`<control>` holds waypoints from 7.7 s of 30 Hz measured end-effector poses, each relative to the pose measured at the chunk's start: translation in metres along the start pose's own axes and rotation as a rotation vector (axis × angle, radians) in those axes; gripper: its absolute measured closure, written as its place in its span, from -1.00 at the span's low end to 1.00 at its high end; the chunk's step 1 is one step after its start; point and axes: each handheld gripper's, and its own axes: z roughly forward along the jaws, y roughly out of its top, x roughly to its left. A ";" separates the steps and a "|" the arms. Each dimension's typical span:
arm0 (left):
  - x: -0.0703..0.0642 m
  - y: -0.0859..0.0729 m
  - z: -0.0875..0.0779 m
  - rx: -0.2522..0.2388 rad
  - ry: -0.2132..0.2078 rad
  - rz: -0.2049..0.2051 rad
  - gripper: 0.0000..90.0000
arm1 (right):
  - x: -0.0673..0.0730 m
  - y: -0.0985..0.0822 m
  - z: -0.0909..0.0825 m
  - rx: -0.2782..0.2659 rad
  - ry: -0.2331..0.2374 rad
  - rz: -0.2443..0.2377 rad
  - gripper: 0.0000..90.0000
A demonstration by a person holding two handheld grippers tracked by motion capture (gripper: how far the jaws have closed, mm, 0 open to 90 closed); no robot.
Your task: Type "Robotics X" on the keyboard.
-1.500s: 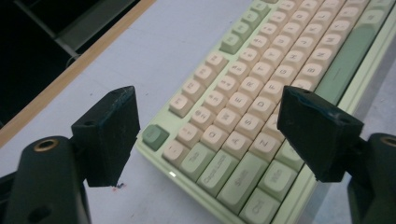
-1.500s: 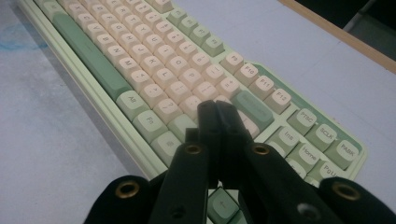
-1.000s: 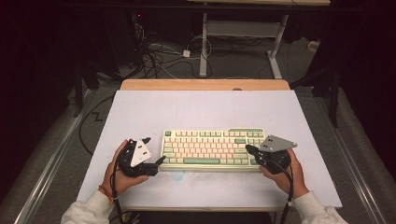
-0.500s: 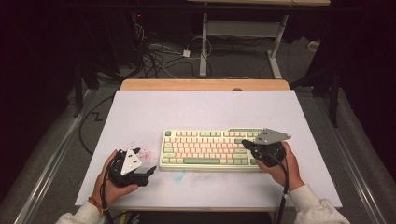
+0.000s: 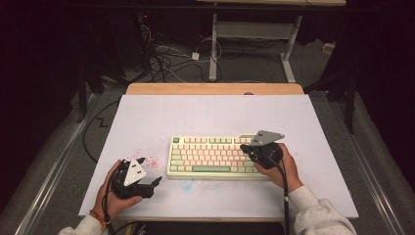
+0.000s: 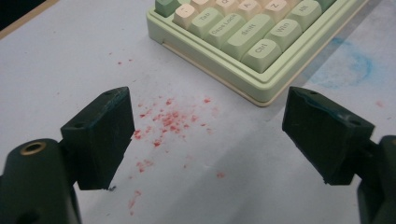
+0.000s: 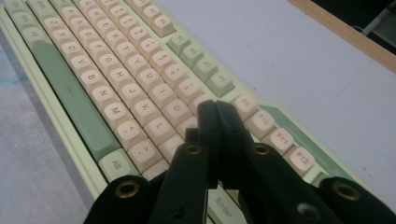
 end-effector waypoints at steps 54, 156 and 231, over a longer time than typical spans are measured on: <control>0.000 -0.001 0.005 0.063 0.017 0.013 -0.63 | 0.017 0.012 0.033 -0.011 0.022 -0.011 1.00; -0.016 0.096 0.037 0.070 -0.245 0.085 0.94 | 0.041 -0.083 -0.065 -0.144 -0.232 0.071 -0.46; -0.023 0.080 0.037 -0.124 -0.075 0.144 -0.50 | 0.036 -0.086 -0.062 -0.109 -0.221 0.065 -0.43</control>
